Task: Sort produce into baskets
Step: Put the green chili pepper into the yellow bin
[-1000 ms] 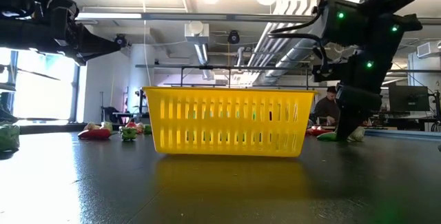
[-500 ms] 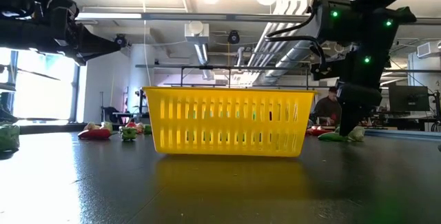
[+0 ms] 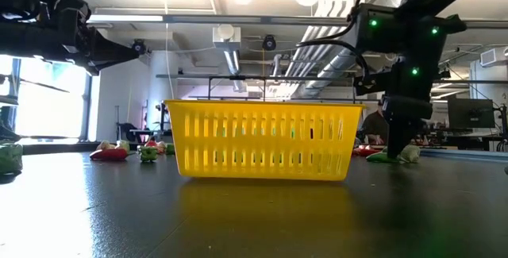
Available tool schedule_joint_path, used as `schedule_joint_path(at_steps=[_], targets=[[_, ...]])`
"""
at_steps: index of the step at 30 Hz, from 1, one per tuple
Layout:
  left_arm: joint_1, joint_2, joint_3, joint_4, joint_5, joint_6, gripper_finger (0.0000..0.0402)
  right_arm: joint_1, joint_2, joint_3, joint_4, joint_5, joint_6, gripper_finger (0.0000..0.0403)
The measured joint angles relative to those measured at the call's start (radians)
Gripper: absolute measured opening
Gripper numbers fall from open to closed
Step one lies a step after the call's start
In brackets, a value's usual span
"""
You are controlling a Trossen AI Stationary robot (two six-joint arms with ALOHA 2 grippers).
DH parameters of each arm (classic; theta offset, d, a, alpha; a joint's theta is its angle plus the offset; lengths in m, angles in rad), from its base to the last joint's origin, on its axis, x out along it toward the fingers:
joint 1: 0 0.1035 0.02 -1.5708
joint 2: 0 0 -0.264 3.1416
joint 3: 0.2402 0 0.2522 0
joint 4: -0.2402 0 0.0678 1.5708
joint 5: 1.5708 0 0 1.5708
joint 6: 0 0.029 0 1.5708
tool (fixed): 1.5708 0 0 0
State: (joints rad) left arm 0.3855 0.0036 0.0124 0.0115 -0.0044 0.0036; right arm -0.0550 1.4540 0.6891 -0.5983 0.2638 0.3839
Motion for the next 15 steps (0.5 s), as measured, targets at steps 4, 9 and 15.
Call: schedule_joint_path(at_steps=[4, 9, 15], targets=[[0.000, 0.000, 0.000, 0.000, 0.000, 0.000, 0.0000, -0.028, 0.000, 0.000, 0.008, -0.053, -0.026, 0.0161], [0.000, 0.000, 0.000, 0.000, 0.000, 0.000, 0.0000, -0.060, 0.000, 0.000, 0.012, -0.081, -0.052, 0.0161], [0.000, 0.000, 0.000, 0.000, 0.000, 0.000, 0.0000, -0.078, 0.013, 0.000, 0.076, -0.161, -0.024, 0.0149]])
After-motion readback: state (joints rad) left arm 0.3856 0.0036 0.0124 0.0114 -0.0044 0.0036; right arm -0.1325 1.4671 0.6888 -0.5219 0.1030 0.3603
